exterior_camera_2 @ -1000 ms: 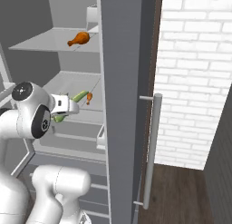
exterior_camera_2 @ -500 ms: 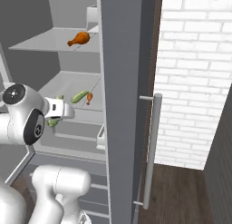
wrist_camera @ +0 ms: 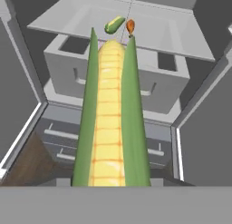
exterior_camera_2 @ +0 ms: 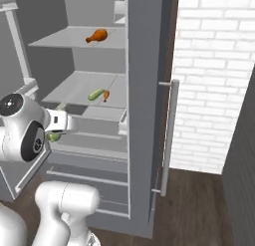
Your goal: Place one corn and one chicken drumstick in each tupperware on the nearby counter, to pack two identical lunches.
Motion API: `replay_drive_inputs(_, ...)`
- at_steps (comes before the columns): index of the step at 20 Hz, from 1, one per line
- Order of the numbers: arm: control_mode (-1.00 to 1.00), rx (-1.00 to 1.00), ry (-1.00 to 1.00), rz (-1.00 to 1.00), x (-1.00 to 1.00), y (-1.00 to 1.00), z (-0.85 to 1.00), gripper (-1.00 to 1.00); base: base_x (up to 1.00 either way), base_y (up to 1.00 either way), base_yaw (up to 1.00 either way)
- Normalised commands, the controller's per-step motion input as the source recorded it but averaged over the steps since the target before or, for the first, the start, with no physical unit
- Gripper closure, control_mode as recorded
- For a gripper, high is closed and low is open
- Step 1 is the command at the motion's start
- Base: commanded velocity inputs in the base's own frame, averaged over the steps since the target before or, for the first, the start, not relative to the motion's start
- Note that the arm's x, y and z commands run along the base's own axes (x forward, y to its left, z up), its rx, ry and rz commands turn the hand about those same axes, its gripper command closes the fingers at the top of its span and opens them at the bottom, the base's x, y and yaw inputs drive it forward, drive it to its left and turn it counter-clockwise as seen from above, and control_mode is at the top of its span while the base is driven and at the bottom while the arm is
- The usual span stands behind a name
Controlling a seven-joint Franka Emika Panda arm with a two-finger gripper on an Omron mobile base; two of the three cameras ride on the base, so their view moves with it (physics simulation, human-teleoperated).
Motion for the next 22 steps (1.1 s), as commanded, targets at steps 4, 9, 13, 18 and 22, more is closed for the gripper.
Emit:
replay_drive_inputs(4,1.0,0.0,0.0,0.0,0.0,0.0,0.0,1.0,-0.89,0.21,0.0)
replay_drive_inputs(9,1.0,0.0,0.0,0.0,0.0,0.0,0.0,1.0,-0.7,0.54,0.0)
replay_drive_inputs(13,1.0,0.0,0.0,0.0,0.0,0.0,0.0,1.0,-0.49,0.96,0.19)
replay_drive_inputs(18,1.0,0.0,0.0,0.0,0.0,0.0,0.0,1.0,-0.35,0.99,0.4)
replay_drive_inputs(22,1.0,0.0,0.0,0.0,0.0,0.0,0.0,1.0,-0.17,0.97,0.38)
